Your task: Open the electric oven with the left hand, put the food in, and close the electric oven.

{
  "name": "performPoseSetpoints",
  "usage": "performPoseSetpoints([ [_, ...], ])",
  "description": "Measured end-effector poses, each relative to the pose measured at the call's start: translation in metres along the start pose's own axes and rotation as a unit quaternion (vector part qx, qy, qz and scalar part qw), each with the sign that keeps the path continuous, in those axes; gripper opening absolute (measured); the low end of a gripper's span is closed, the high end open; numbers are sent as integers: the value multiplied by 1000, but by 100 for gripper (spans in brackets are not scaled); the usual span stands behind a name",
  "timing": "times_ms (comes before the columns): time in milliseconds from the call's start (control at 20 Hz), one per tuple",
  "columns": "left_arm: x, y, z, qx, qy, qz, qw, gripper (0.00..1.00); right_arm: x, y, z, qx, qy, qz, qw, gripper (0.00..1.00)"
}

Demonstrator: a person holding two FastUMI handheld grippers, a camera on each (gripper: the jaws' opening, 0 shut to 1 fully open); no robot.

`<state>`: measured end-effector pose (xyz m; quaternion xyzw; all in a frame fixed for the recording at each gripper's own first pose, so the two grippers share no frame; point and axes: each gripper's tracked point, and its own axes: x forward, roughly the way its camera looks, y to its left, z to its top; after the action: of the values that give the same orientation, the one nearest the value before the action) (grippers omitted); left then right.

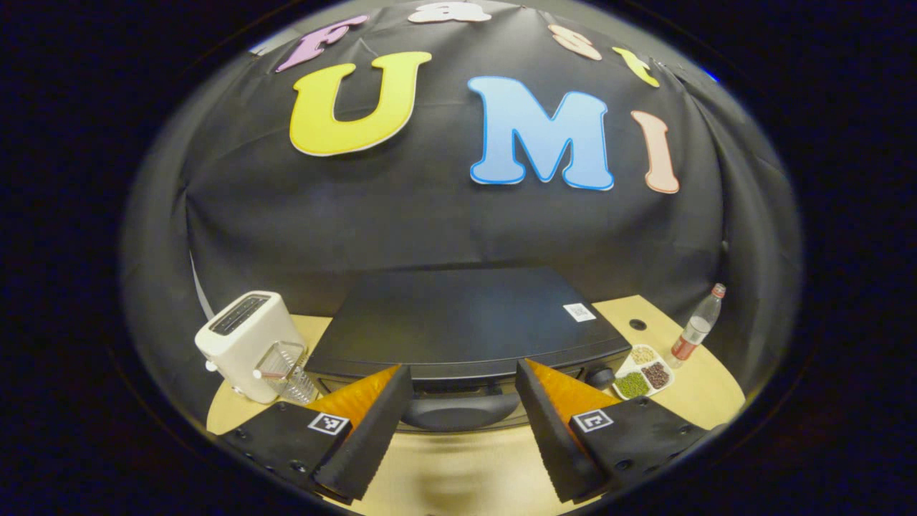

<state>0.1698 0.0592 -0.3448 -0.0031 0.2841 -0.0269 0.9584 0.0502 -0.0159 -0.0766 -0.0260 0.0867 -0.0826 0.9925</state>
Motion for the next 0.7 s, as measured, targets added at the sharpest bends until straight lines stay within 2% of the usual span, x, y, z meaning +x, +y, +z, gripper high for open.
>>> performPoseSetpoints([
  [200, 21, 7, -15, 14, 18, 15, 1000, 99, 2, 1, -8, 1, 14, -4, 1000, 98],
  [350, 19, 9, -21, 33, 12, 27, 999, 100, 2, 7, -8, -6, 14, 3, 1000, 98],
  [400, 21, 7, -21, 24, 9, 22, 999, 95, 1, 11, -9, -6, 14, 7, 1000, 98],
  [450, 19, 6, -25, 8, 13, 22, 1000, 99, 1, 15, -9, -7, 16, 12, 1000, 98],
  [500, 20, 7, -25, 4, 13, 23, 1000, 90, 1, 17, -10, -9, 16, 17, 1000, 98],
  [550, 16, 9, -26, 9, 14, 24, 1000, 96, 1, 19, -8, -12, 14, 20, 1000, 98],
  [600, 15, 9, -26, 17, 13, 25, 999, 93, 0, 22, -7, -14, 13, 24, 1000, 98],
  [700, 10, 7, -29, 12, 14, 24, 1000, 96, -3, 25, -5, -16, 10, 32, 999, 98],
])
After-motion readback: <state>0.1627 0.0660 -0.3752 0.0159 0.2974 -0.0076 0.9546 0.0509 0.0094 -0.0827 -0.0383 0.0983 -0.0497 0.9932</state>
